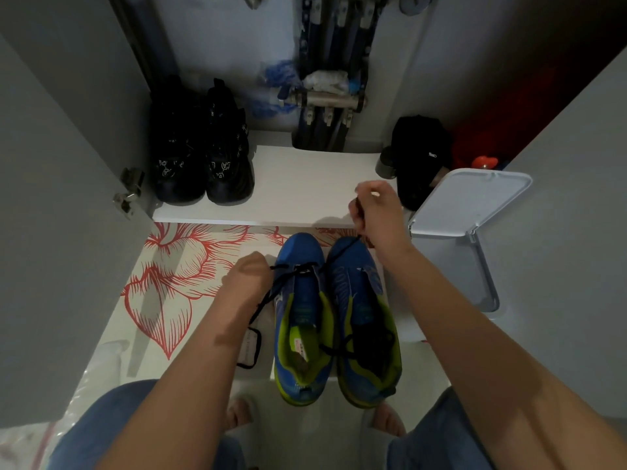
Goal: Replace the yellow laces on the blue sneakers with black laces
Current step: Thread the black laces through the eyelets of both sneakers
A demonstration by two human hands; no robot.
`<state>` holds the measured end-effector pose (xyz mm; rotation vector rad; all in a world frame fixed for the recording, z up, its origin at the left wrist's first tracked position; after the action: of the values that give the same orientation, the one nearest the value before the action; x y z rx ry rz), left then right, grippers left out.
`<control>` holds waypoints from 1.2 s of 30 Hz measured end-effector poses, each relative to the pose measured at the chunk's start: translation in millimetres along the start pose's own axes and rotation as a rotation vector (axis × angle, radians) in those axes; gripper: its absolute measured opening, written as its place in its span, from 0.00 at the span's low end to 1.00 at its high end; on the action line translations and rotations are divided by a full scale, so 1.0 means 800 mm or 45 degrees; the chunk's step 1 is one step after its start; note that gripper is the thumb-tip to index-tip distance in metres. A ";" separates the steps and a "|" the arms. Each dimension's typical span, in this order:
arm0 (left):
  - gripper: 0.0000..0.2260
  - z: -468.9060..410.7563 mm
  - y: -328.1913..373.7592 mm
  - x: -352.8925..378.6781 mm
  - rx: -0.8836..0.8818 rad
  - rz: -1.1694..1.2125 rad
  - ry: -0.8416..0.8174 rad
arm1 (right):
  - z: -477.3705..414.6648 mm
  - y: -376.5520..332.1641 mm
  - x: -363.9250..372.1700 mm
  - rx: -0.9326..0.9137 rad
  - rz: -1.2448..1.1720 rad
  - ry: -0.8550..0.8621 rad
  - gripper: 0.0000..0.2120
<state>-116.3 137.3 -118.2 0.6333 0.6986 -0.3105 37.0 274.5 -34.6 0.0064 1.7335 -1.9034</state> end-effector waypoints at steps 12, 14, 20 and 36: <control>0.19 0.007 -0.012 0.014 -0.070 0.059 -0.055 | -0.001 0.027 0.029 -0.131 1.097 -0.334 0.08; 0.18 0.006 -0.014 0.015 -0.091 0.067 -0.066 | -0.010 0.005 -0.017 0.021 0.535 -0.001 0.07; 0.14 0.002 -0.008 0.017 -0.049 0.077 -0.091 | -0.002 -0.012 -0.046 0.006 -0.164 0.188 0.08; 0.13 0.000 -0.002 0.007 -0.022 0.161 0.041 | 0.031 0.066 0.077 -0.095 1.206 -0.786 0.18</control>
<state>-113.1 135.6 -122.3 0.6642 0.6885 -0.1776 15.2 226.9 -101.6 0.1635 1.0680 -0.9885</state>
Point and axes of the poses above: each hand's wrist, its own z-axis away from the middle knuckle, its own x-axis out of the palm, y = z × x, the point moved 8 cm from there along -z, towards the middle knuckle, and after that the axes turned 15 degrees about z, right-handed, at the moved point
